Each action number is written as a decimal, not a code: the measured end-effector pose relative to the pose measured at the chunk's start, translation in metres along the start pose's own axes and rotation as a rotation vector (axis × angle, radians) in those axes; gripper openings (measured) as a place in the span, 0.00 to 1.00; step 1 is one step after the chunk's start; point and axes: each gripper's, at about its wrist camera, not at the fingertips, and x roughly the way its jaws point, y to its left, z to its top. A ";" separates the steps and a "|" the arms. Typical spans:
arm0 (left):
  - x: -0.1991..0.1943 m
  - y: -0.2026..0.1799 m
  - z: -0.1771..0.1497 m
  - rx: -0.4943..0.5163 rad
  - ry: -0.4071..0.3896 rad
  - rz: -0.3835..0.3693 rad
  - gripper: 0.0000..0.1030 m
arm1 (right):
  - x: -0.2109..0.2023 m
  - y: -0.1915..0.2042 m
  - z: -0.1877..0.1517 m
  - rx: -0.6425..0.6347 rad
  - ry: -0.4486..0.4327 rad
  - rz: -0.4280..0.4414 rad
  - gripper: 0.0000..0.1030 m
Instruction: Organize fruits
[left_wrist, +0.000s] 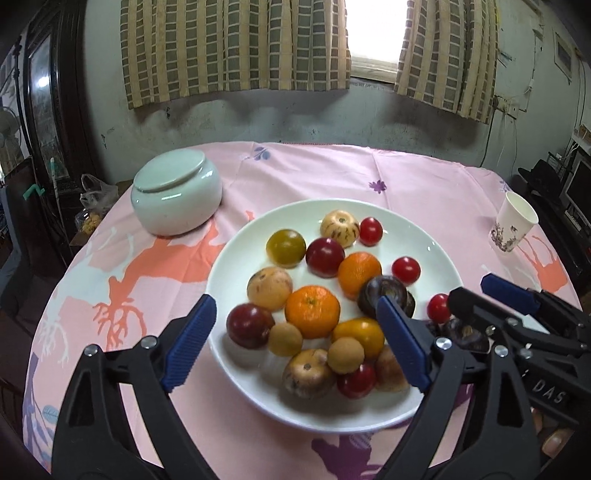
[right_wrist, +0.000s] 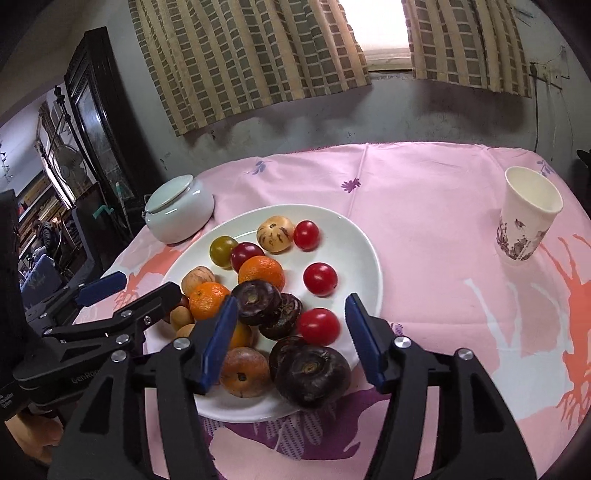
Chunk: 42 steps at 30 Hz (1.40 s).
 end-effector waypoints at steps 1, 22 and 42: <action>-0.004 0.001 -0.004 0.001 0.002 0.009 0.89 | -0.005 0.001 -0.003 -0.006 -0.002 -0.004 0.60; -0.114 -0.004 -0.112 0.022 -0.012 -0.029 0.98 | -0.123 0.019 -0.127 -0.112 -0.013 -0.195 0.66; -0.127 -0.025 -0.152 0.053 -0.015 -0.032 0.98 | -0.133 0.021 -0.162 -0.127 -0.029 -0.252 0.91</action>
